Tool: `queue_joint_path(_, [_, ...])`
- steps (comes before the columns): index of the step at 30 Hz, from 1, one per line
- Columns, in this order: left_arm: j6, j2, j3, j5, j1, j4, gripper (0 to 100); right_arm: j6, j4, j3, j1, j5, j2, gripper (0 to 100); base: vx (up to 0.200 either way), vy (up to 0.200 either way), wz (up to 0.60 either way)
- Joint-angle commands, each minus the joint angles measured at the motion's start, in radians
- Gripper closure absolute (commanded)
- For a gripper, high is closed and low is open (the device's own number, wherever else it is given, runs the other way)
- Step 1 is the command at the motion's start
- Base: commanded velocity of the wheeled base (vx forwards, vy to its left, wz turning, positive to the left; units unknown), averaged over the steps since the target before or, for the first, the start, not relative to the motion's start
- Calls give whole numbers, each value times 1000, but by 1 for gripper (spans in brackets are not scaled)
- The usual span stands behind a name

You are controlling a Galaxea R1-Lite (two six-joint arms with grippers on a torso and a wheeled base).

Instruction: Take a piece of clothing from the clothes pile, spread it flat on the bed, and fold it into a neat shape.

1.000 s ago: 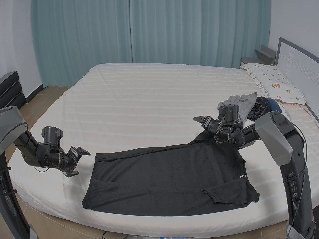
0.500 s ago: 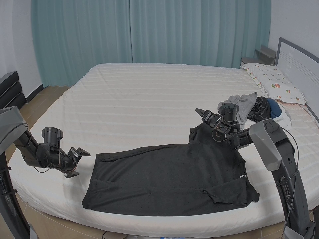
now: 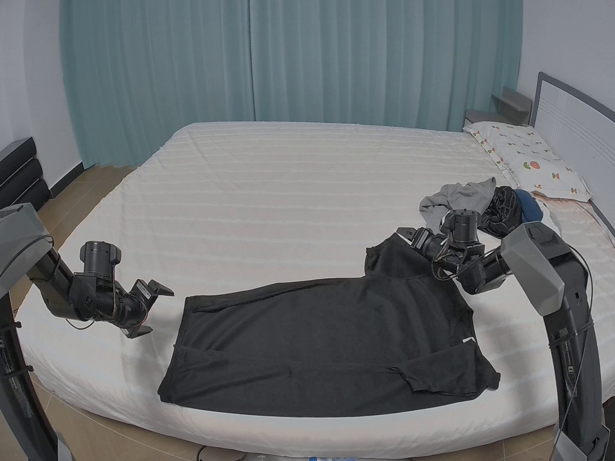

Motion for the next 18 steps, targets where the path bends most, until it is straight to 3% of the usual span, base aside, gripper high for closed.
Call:
queue_joint_path(1, [5, 4, -83, 9, -13, 1, 0, 3, -8, 204, -71, 84, -154, 0, 0, 0, 0])
queue_joint_path(13, [6, 178, -329, 15, -152, 8, 0, 7, -30, 331, -100, 107, -185, 0, 0, 0, 0])
queue_joint_path(18, [11, 189, -339, 22, -165, 9, 0, 7, -63, 356, -98, 105, -186, 0, 0, 0, 0])
